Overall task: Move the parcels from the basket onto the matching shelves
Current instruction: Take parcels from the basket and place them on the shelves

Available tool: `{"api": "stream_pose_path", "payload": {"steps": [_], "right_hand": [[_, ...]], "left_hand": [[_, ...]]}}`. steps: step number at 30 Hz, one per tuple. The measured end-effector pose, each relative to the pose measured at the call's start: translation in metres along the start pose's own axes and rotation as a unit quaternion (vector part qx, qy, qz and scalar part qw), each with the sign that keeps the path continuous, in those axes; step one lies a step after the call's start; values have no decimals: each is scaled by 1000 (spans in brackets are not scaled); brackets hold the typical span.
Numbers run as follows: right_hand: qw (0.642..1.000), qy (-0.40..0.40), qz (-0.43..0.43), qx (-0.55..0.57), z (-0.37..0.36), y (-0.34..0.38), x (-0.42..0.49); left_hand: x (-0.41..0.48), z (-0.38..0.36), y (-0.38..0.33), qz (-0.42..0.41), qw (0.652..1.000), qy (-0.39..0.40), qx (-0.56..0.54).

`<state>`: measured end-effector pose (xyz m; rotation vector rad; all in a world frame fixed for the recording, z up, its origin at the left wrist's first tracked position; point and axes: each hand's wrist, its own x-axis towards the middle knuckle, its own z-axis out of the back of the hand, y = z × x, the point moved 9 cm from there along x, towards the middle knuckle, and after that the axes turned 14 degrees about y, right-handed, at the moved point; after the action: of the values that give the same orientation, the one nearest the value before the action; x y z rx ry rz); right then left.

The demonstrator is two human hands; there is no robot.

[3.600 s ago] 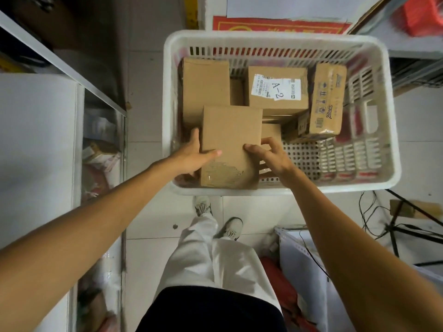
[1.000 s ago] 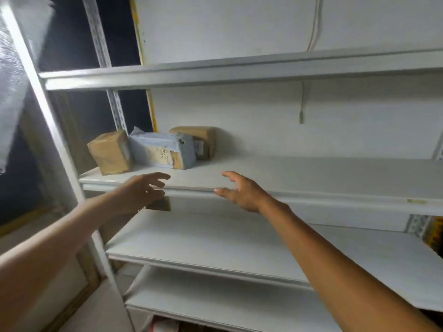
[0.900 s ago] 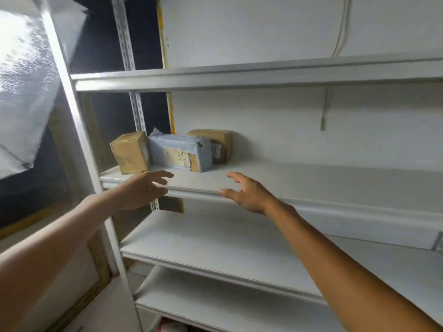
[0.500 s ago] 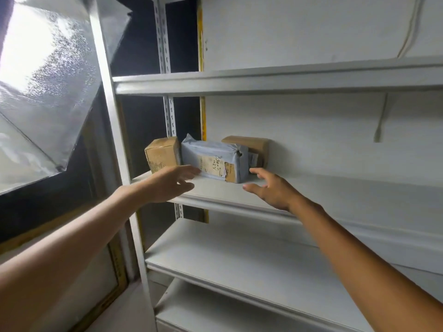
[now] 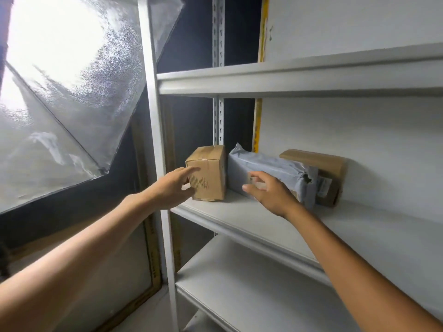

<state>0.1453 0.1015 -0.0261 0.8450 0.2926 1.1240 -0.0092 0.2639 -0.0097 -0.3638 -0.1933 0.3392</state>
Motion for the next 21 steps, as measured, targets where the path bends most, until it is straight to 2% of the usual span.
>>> {"api": "stream_pose_path", "payload": {"steps": [4,8,10,11,14,21], "right_hand": [[999,-1,36,22,-15,8,60],[998,11,24,50,-37,-3,109],[992,-11,-2,122,-39,-12,134],[987,-35,-14,154,-38,-15,146],[981,-109,-30,157,-35,-20,178],[954,-134,-80,256,-59,-54,202]], "left_hand": [[22,16,23,9,998,-62,-15],[50,10,54,26,996,-56,-59],[68,3,70,23,996,-44,-69],[77,0,77,17,997,-44,-65],[104,-3,93,-20,994,-79,-73],[134,-24,116,-121,954,-163,-220]]}}
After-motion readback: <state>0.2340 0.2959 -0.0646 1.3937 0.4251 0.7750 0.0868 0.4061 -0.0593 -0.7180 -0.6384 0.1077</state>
